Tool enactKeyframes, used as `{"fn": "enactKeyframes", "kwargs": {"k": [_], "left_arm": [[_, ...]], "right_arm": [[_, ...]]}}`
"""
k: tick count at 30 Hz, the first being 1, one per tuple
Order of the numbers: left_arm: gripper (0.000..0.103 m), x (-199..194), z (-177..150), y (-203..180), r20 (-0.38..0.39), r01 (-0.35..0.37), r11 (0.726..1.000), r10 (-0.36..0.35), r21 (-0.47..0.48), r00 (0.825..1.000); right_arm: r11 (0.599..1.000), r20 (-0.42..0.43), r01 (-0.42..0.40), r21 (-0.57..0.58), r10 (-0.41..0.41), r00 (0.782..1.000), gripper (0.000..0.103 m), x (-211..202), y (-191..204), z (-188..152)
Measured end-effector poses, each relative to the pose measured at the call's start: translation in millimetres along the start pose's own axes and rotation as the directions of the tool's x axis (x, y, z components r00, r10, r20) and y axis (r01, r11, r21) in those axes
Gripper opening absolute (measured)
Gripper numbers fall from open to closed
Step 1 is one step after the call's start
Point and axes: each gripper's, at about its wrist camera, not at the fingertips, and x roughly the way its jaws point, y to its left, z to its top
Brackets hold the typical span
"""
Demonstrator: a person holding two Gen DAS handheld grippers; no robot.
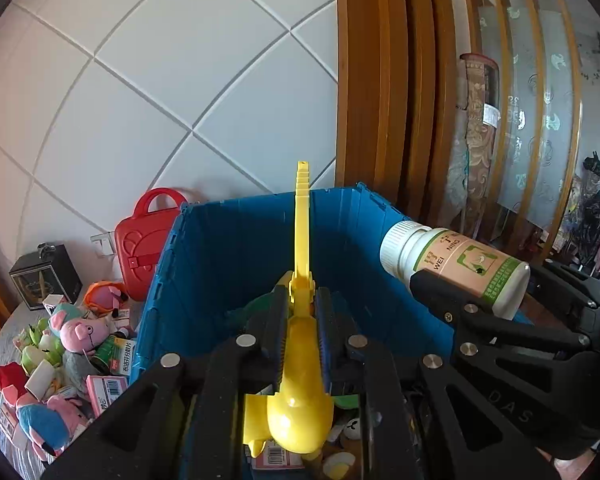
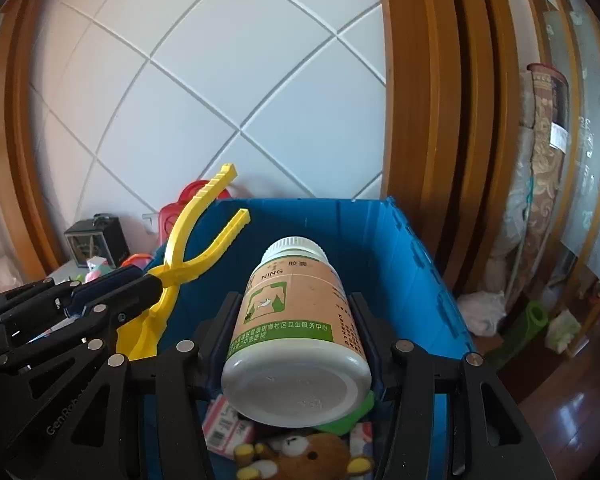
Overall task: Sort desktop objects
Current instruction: 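Carry the pill bottle and yellow clip into the blue crate and open both tools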
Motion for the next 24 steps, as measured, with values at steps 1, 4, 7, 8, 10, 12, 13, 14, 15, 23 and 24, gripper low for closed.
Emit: {"fn": "enactKeyframes", "kwargs": {"k": [1,4,7,8,10,12,13,14,15,23,24], "left_arm": [[0.013,4.6,0.5,-5.0,-0.007,-0.007,1.000,0.007,0.003,1.000],[0.013,15.8,0.3,-11.5,-0.022,-0.028,1.000,0.028,0.005,0.999],[0.013,23.4,2.8,-14.0,-0.026,-0.032,0.999,0.031,-0.010,0.999],[0.013,25.2,3.2,-14.7,-0.027,-0.046,0.999,0.046,-0.011,0.999],[0.013,29.0,5.3,-15.9,-0.027,-0.065,0.998,0.065,-0.004,0.998],[0.013,32.4,5.5,-17.0,-0.039,-0.067,0.998,0.066,-0.006,0.997],[0.013,33.7,6.0,-17.8,-0.043,-0.071,0.997,0.071,-0.008,0.997],[0.013,34.3,6.0,-18.1,-0.045,-0.080,0.997,0.079,-0.009,0.996],[0.013,35.0,6.1,-18.2,-0.046,-0.089,0.996,0.088,-0.008,0.995],[0.041,36.4,3.7,-14.2,-0.062,-0.103,0.994,0.101,-0.030,0.993],[0.043,35.3,2.9,-13.7,-0.062,-0.104,0.994,0.102,-0.032,0.993]], "right_arm": [[1.000,-0.007,0.002,-0.004,-0.002,1.000,0.053,2.0,-4.5,-0.3],[1.000,-0.025,-0.004,-0.005,0.004,1.000,0.053,12.7,-15.9,0.5],[1.000,-0.049,-0.001,-0.007,0.000,0.999,0.053,24.4,-24.0,0.9],[1.000,-0.058,0.002,-0.009,-0.002,0.998,0.053,28.2,-25.8,1.1],[1.000,-0.071,0.013,-0.009,-0.014,0.997,0.053,34.7,-28.5,1.1],[1.000,-0.084,0.017,-0.008,-0.017,0.996,0.053,41.2,-32.9,1.8],[1.000,-0.092,0.019,-0.006,-0.019,0.996,0.053,44.0,-34.3,2.1],[1.000,-0.100,0.030,-0.007,-0.031,0.994,0.053,46.8,-35.4,2.3],[0.999,-0.103,0.040,-0.006,-0.040,0.994,0.053,49.0,-37.3,2.5],[0.996,-0.105,0.088,-0.012,-0.088,0.991,0.080,50.6,-44.0,-0.8],[0.996,-0.100,0.091,-0.014,-0.092,0.991,0.083,49.0,-44.3,-1.0]]}}
